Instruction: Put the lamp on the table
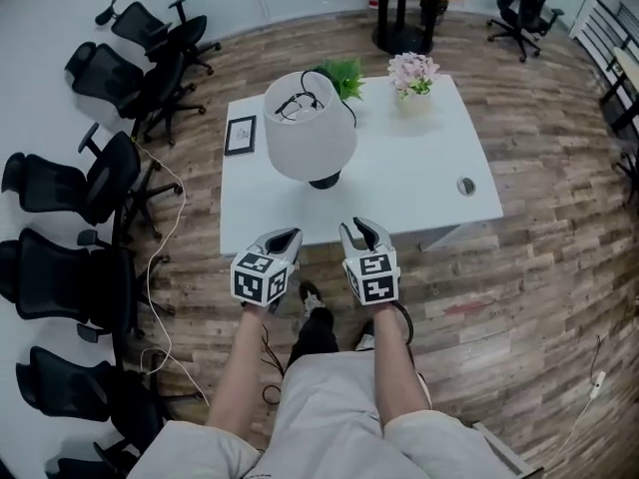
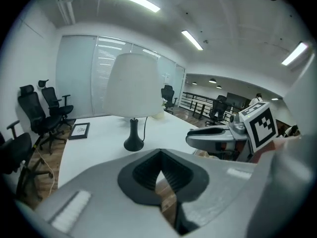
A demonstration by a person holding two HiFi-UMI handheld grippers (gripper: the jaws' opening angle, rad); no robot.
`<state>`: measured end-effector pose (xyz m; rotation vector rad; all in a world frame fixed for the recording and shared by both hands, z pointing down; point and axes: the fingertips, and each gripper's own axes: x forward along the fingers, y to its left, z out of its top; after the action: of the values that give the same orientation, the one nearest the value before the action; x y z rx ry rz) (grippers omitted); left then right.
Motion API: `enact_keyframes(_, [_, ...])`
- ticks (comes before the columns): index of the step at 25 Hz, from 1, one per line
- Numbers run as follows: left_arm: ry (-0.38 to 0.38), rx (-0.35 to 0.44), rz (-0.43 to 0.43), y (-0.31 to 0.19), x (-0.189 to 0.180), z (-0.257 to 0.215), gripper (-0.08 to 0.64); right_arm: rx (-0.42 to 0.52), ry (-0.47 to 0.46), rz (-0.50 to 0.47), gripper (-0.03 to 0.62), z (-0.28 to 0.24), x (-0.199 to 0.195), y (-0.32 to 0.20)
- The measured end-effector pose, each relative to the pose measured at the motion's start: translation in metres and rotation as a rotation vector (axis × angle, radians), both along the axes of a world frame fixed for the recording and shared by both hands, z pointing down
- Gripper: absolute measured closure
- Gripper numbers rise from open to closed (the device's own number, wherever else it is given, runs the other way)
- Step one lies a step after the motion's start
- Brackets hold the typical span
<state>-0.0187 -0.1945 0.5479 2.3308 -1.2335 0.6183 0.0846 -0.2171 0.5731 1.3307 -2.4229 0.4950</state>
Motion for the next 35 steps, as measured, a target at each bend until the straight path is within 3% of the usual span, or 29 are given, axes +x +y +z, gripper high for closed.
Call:
enact_keyframes(9, [0.12, 0.067, -0.219, 0.016, 0.019, -0.041, 0.559, 0.079, -0.03, -0.062, 0.476, -0.046, 0.01, 0.01])
enact_keyframes(13, [0.127, 0.102, -0.209, 0.027, 0.019, -0.054, 0.559, 0.098, -0.018, -0.081, 0.488, -0.054, 0.012, 0.014])
enact_keyframes(17, [0.157, 0.074, -0.178, 0.041, 0.02, -0.054, 0.559, 0.1, -0.019, -0.084, 0.508, -0.058, 0.015, 0.02])
enact_keyframes(21, [0.176, 0.097, -0.154, 0.045, 0.032, -0.06, 0.559, 0.103, -0.037, -0.07, 0.566, -0.063, 0.021, 0.02])
enact_keyframes(25, [0.161, 0.128, -0.146, 0.05, 0.037, -0.068, 0.559, 0.094, -0.036, -0.082, 0.566, -0.064, 0.02, 0.024])
enact_keyframes(35, [0.157, 0.119, -0.168, 0.055, 0.03, -0.064, 0.559, 0.07, -0.058, -0.056, 0.568, -0.064, 0.031, 0.025])
